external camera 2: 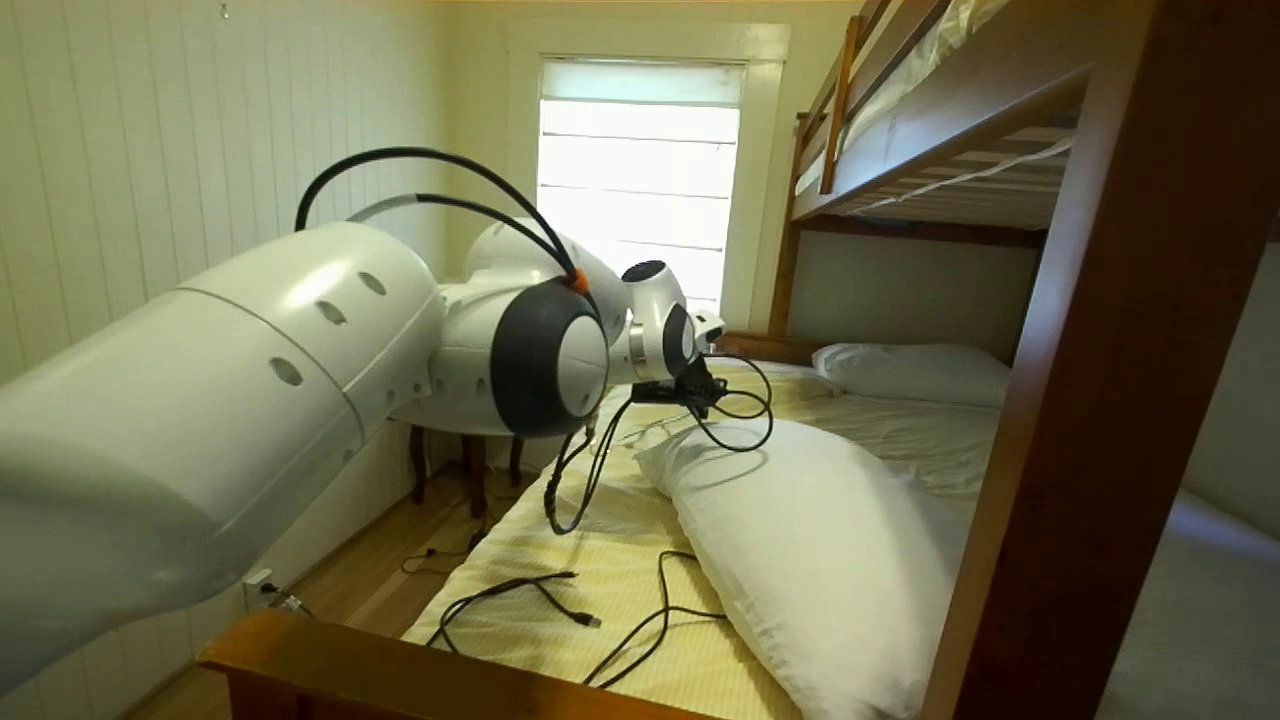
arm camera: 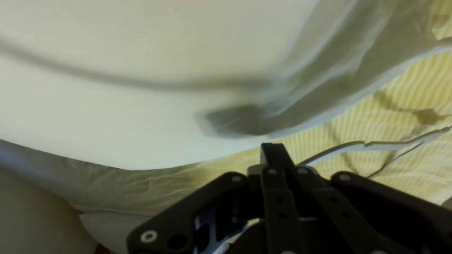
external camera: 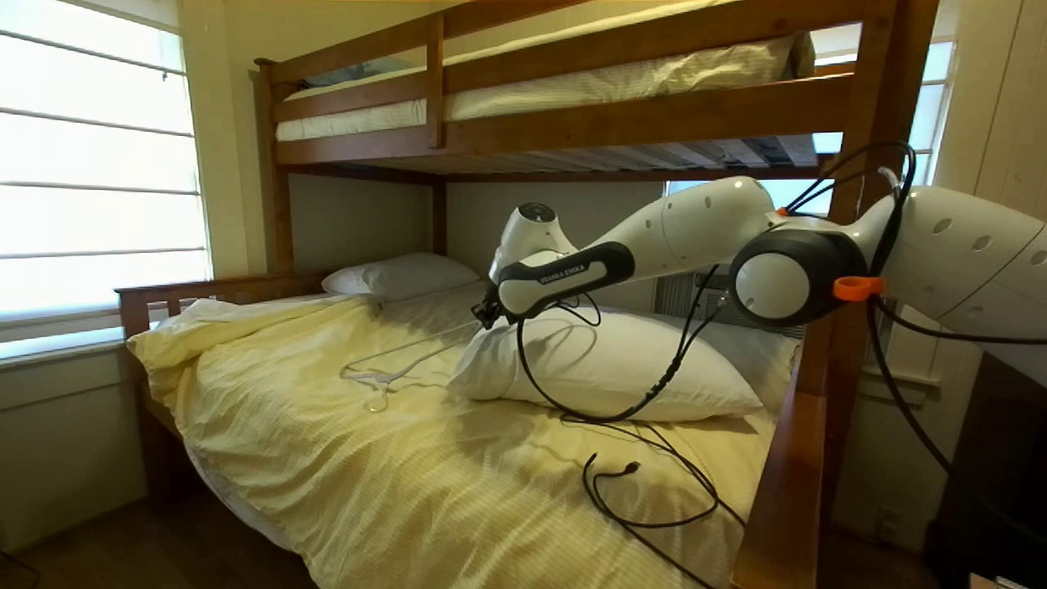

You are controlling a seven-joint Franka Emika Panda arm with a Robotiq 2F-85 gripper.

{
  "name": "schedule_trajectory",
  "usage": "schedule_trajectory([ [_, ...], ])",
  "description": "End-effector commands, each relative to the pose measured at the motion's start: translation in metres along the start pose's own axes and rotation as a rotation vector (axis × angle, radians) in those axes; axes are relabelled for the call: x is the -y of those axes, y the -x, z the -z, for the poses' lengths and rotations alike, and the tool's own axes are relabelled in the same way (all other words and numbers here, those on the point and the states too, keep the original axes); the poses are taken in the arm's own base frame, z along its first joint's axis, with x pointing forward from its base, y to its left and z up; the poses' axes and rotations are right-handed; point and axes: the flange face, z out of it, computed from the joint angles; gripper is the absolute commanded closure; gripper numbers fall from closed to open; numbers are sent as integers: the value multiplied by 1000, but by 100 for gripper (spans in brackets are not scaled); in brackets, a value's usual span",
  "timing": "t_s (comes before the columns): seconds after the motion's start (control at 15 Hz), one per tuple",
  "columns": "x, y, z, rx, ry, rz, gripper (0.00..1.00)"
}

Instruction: Push the hanger off the pillow, then move the pillow forward

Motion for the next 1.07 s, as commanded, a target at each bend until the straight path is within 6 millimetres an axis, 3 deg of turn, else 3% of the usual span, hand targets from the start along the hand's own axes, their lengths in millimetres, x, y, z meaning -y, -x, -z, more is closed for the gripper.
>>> schedule_trajectory([
  [0.0, -10, -12, -3, -112, -29, -58, 100],
  [0.27, -24, -17, -3, -179, 3, -70, 100],
  [0.6, -59, -21, 4, -141, 109, -63, 100],
  [0.67, -57, -21, 6, -119, 97, -47, 100],
  [1.0, -7, -18, 30, 97, 66, 132, 100],
])
